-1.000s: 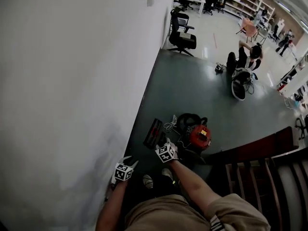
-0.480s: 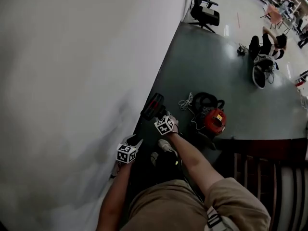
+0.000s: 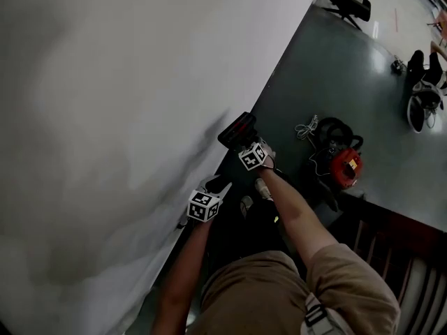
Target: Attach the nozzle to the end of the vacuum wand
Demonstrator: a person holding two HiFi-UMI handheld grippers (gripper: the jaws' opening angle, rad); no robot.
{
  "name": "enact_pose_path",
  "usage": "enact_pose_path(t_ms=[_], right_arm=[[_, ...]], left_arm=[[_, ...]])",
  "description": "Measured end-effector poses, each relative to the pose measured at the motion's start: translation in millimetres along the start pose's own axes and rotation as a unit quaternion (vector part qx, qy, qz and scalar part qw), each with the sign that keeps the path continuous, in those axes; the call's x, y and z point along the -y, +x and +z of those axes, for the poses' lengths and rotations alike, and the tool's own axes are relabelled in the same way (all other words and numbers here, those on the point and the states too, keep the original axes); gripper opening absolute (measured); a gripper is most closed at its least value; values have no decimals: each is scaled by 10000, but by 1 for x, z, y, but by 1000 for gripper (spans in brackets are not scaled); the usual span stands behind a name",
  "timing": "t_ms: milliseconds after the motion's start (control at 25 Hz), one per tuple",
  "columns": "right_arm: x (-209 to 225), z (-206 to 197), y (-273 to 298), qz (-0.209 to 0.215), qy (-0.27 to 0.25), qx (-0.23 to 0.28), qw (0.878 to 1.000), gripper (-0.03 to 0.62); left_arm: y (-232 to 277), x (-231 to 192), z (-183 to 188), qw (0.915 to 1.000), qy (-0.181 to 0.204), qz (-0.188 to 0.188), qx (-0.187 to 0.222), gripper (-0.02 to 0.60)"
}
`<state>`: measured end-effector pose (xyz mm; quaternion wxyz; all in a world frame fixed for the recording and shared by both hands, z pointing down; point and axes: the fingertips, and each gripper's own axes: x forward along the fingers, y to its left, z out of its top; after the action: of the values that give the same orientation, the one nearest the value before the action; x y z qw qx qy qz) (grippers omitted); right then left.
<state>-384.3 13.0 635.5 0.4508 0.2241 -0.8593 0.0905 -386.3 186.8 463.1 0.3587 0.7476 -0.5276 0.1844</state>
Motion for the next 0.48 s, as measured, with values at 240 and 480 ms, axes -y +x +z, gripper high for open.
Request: enact_pose_path(t_ms=[240,480], right_arm=[[-17,4,33,-104,-93,-288,9995,129],[-45,6,51,266,-207,-649,9973,130]], left_arm=[[-6,-13,-13,9995,-256,175,-31,172],[-4,-25,2,9993,-314,224,4,172]])
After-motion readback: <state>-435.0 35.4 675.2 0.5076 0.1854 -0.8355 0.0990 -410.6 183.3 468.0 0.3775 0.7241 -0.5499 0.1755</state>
